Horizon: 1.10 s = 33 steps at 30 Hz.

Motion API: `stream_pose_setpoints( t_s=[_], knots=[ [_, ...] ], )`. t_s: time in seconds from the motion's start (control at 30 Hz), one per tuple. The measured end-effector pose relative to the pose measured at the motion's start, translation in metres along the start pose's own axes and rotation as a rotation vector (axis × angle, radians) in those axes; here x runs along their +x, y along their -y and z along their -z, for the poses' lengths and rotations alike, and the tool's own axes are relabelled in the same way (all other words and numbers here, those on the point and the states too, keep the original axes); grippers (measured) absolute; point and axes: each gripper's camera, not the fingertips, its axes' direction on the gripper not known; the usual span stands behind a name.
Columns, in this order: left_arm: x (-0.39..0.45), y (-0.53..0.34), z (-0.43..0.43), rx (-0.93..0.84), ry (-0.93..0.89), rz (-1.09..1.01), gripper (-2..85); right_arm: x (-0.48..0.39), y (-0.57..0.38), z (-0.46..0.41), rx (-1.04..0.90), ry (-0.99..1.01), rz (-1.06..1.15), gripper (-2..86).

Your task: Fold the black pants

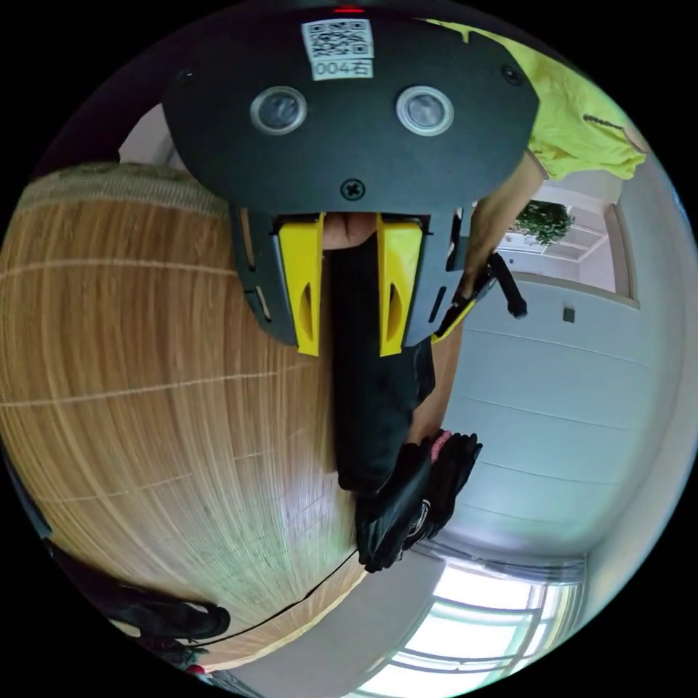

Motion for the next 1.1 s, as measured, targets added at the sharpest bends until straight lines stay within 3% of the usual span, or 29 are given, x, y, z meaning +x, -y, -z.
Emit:
stream_pose_setpoints(
  t_s=[0.1,0.17,0.3,0.5,0.57,0.63,0.9,1.1],
  knots=[
    [0.009,0.000,-0.007,-0.032,0.006,0.064,0.1,0.019,0.023,-0.014,-0.059,0.098,-0.018,9.8],
    [0.014,-0.001,-0.011,-0.035,0.007,0.069,0.1,0.024,0.025,-0.024,-0.111,0.036,-0.005,5.6],
    [0.043,0.008,-0.021,-0.004,0.033,-0.089,0.1,0.019,-0.004,-0.012,-0.051,-0.059,0.073,4.6],
    [0.096,0.073,-0.060,0.025,-0.033,-0.346,0.4,0.015,-0.118,-0.005,0.106,-0.008,-0.144,5.9],
    [0.107,0.094,-0.053,0.039,0.011,-0.329,0.5,-0.012,-0.133,-0.028,-0.136,0.026,-0.002,5.9],
    [0.121,0.105,-0.027,0.067,0.023,-0.306,0.6,-0.028,-0.134,-0.026,-0.238,0.002,0.102,4.9],
    [0.214,-0.009,0.020,0.111,-0.142,-0.400,0.7,-0.011,-0.192,0.067,0.013,-0.345,0.257,-0.1],
    [0.279,-0.009,-0.033,0.002,-0.127,-0.477,0.3,-0.028,-0.205,0.074,0.064,-0.537,0.473,6.4]
  ],
)
